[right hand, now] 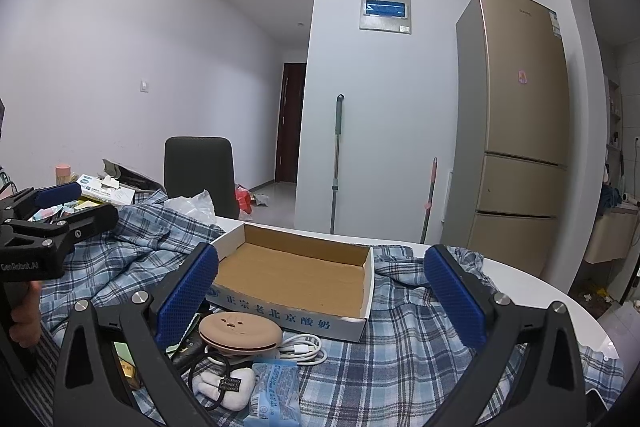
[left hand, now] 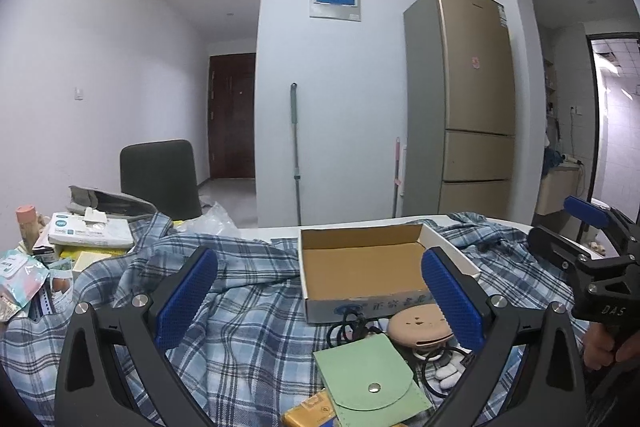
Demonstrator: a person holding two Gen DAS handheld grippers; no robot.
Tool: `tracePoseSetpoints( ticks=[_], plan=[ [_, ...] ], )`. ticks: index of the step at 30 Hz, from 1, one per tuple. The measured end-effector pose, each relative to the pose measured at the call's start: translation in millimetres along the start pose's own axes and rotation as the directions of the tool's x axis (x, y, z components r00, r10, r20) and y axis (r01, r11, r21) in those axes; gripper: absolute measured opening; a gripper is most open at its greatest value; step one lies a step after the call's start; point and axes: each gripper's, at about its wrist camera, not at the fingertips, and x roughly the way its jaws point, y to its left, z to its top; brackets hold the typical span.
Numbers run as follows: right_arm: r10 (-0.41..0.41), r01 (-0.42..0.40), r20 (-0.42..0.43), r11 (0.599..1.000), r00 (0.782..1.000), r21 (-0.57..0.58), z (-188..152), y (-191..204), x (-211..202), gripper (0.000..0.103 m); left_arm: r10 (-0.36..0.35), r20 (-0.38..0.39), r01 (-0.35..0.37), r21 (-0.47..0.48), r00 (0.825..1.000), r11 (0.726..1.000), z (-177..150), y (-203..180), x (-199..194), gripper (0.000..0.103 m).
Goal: Organize soft objects
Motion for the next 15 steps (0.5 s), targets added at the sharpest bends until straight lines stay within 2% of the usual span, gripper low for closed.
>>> tracePoseSetpoints(
  ticks=[3, 15],
  plan=[
    [0.000, 0.000, -0.008, 1.000, 1.000, 0.005, -0.5, -0.6, 2.1, 0.103, 0.019, 0.000, -0.019, -0.010, 1.000, 1.000, 0.2, 1.9, -0.3, 0.103],
    [0.001, -0.001, 0.008, 1.000, 1.000, -0.007, -2.5, 2.3, 0.8, 0.103, 0.019, 0.010, -0.019, 0.004, 1.000, 1.000, 0.2, -1.3, -1.8, 0.103]
  ],
)
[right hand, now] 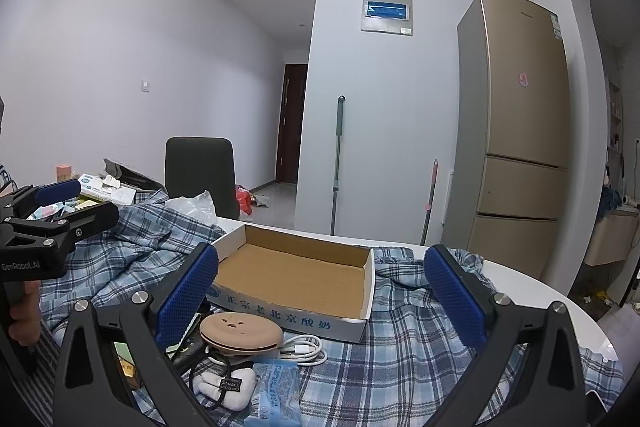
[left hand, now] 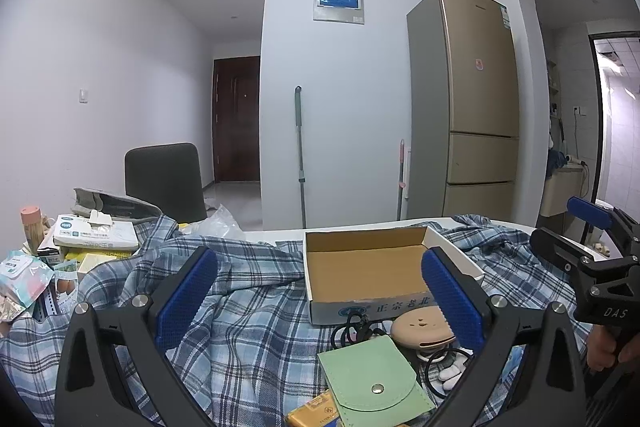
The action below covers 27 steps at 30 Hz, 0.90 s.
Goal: Organize soft objects
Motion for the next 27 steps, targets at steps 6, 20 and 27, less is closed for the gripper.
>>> tracePoseSetpoints(
  ticks=[6, 20, 27],
  plan=[
    [0.000, 0.001, -0.010, 1.000, 1.000, 0.010, 0, -2, 2, 0.103, 0.001, 0.001, -0.001, 0.003, 1.000, 1.000, 1, 0, -1, 0.103],
    [0.061, -0.032, -0.244, 0.992, 0.968, 0.121, 13, -35, 21, 0.101, -0.007, 0.009, 0.006, 0.022, 1.000, 1.000, 3, -2, -6, 0.103],
    [0.244, -0.135, -0.522, 0.962, 0.817, 0.238, -11, -47, 56, 0.070, -0.033, 0.030, 0.032, 0.042, 0.999, 0.999, 3, -7, -12, 0.103]
  ],
)
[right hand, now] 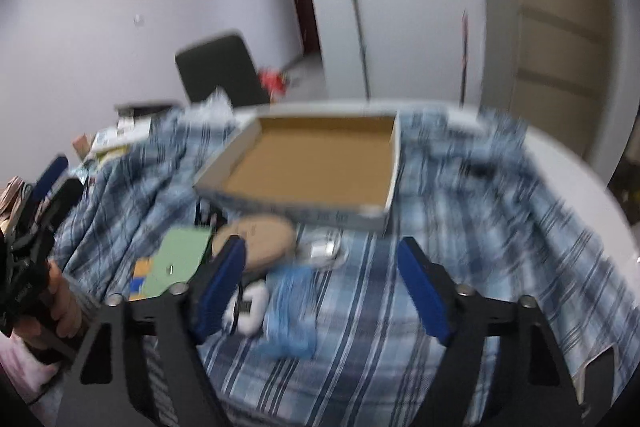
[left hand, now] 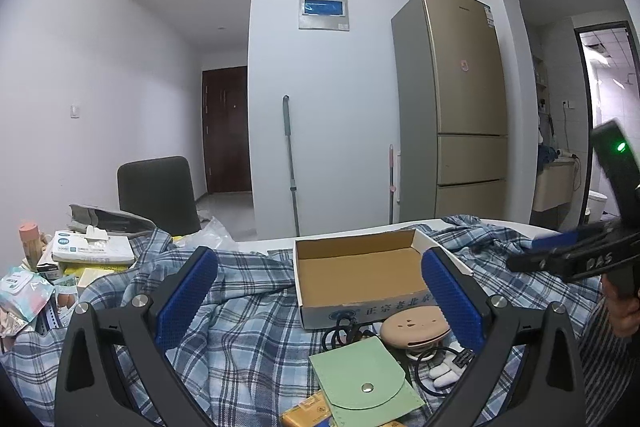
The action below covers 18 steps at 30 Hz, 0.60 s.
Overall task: Organize soft objects
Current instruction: 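Grasp the light blue snack packet with the right gripper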
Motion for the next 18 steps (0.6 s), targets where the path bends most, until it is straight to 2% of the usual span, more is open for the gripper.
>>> tracePoseSetpoints(
  ticks=[2, 4, 6, 8, 14, 17, 18],
  plan=[
    [0.028, -0.026, -0.087, 0.999, 0.996, 0.019, -8, -1, 16, 0.052, 0.003, -0.003, -0.003, -0.001, 1.000, 1.000, 0, -1, 0, 0.103],
    [0.071, -0.064, -0.161, 0.997, 0.984, 0.048, -15, 0, 30, 0.043, 0.005, -0.005, -0.005, -0.005, 1.000, 1.000, 0, 0, 0, 0.103],
    [0.094, -0.081, -0.209, 0.994, 0.973, 0.070, -23, 2, 40, 0.040, 0.006, -0.004, -0.006, -0.009, 1.000, 1.000, 0, 1, 0, 0.103],
    [0.102, -0.092, -0.218, 0.994, 0.971, 0.056, -28, 7, 45, 0.038, 0.009, -0.004, -0.009, -0.009, 1.000, 1.000, -1, 0, 0, 0.103],
    [0.057, -0.055, -0.260, 0.998, 0.964, 0.017, -30, 17, 55, 0.033, -0.001, -0.023, 0.000, -0.008, 1.000, 1.000, -1, 1, 0, 0.103],
    [0.028, -0.031, -0.272, 0.999, 0.962, -0.009, -29, 20, 60, 0.032, 0.011, -0.085, -0.012, -0.010, 0.996, 1.000, 0, 0, 4, 0.103],
    [0.021, -0.028, -0.279, 0.999, 0.960, -0.020, -29, 21, 61, 0.032, -0.005, -0.102, 0.003, -0.019, 0.995, 1.000, 0, 0, 4, 0.103]
  ],
)
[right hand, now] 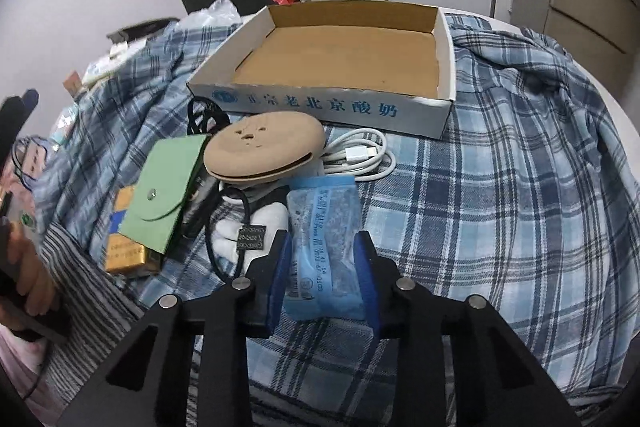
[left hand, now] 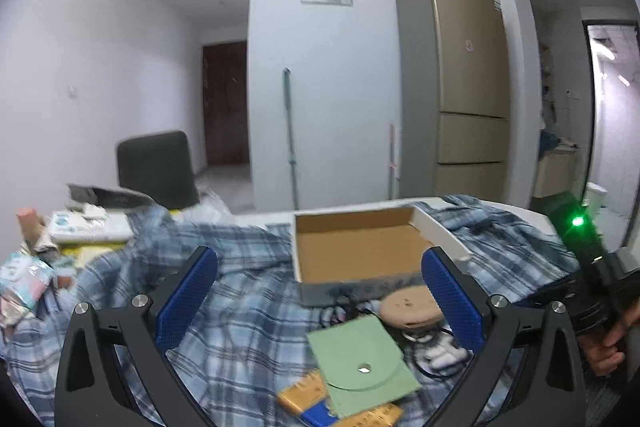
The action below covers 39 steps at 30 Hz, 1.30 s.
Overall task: Organize soft objects
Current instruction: 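Grasp the light blue snack packet with the right gripper, then lift the blue packet with the right gripper while the left gripper grasps the mint-green pouch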
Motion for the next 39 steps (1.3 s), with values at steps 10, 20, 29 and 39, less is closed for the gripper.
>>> tracePoseSetpoints(
  ticks=[10, 20, 29, 39],
  plan=[
    [-0.058, 0.057, -0.031, 0.998, 0.998, -0.030, 7, 2, 16, 0.048, -0.033, -0.081, 0.031, -0.029, 0.996, 0.999, -4, 0, 12, 0.103],
    [-0.075, 0.089, 0.174, 0.993, 0.982, -0.073, 9, 9, -25, 0.031, -0.049, -0.122, 0.044, -0.038, 0.991, 0.998, -6, 0, 21, 0.103],
    [-0.149, 0.180, 0.360, 0.982, 0.921, -0.054, 3, 6, -47, 0.031, -0.052, -0.395, 0.013, -0.100, 0.917, 0.995, -17, -5, 56, 0.103],
    [-0.154, 0.179, 0.346, 0.983, 0.925, -0.041, -1, 5, -41, 0.031, -0.015, -0.575, -0.055, -0.104, 0.818, 0.993, -39, -28, 93, 0.103]
  ],
)
